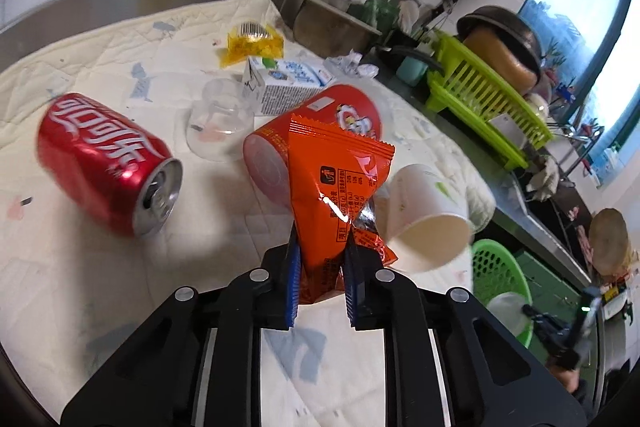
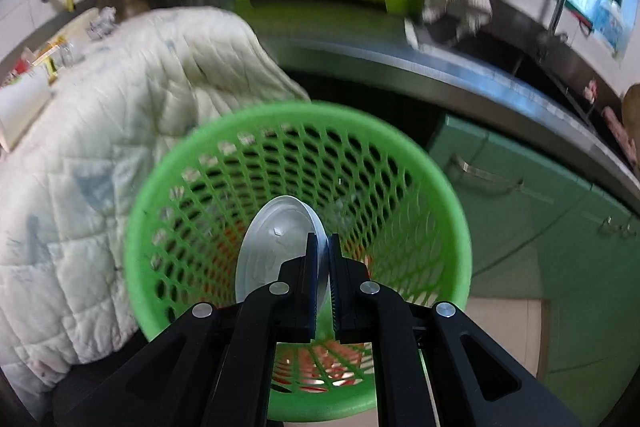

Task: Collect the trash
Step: 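Carry the lid into the green basket with the right tool while the left tool grasps the orange snack bag, then release the lid with the right tool while the left tool drops the snack bag into the basket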

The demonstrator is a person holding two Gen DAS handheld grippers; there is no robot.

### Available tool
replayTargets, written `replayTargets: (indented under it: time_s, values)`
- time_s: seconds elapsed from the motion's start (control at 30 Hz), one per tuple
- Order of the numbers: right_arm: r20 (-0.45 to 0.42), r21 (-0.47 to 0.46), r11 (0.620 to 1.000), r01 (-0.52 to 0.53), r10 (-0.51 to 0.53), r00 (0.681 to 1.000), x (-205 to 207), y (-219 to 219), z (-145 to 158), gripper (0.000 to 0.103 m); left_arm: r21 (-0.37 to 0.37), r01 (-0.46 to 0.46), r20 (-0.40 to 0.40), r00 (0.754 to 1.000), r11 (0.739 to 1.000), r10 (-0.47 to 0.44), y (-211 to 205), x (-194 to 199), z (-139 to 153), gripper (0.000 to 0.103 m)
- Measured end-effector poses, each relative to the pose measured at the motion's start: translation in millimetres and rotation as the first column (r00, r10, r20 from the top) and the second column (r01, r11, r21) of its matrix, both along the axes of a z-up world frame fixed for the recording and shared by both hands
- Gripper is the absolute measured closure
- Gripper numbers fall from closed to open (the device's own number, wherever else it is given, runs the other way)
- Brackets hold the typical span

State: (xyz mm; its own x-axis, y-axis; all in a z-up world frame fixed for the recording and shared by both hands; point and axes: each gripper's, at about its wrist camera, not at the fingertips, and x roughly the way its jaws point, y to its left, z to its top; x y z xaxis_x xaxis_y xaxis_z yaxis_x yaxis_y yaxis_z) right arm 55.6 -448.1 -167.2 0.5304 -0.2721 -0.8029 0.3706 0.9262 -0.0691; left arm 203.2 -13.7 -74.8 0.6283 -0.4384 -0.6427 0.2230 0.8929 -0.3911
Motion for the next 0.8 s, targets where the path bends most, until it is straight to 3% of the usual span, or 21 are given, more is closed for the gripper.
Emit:
replayTargets:
  time_s: [0.2, 0.4, 0.57, 0.8]
  values:
    - [-0.066, 0.046, 0.999, 0.023, -0.02, 0.998, 1, -9, -31, 0.097, 0.004, 0.022, 0.067, 0.998, 1.0, -0.022, -5, -36, 28, 0.086]
    - [-0.068, 0.08, 0.996, 0.03, -0.025, 0.997, -4, -14, -41, 0.096, -0.013, 0.176, 0.092, 0.98, 0.984, -0.174, -60, -61, 45, 0.086]
    - [-0.012, 0.088, 0.995, 0.039, -0.038, 0.999, -20, -18, -26, 0.086, 0.011, 0.343, 0.06, 0.937, 0.939, -0.343, -140, -73, 36, 0.086]
    - [0.094, 0.075, 0.996, 0.037, -0.044, 0.995, -52, -21, 13, 0.065, 0.04, 0.509, -0.054, 0.86, 0.86, -0.507, -247, -74, -7, 0.086]
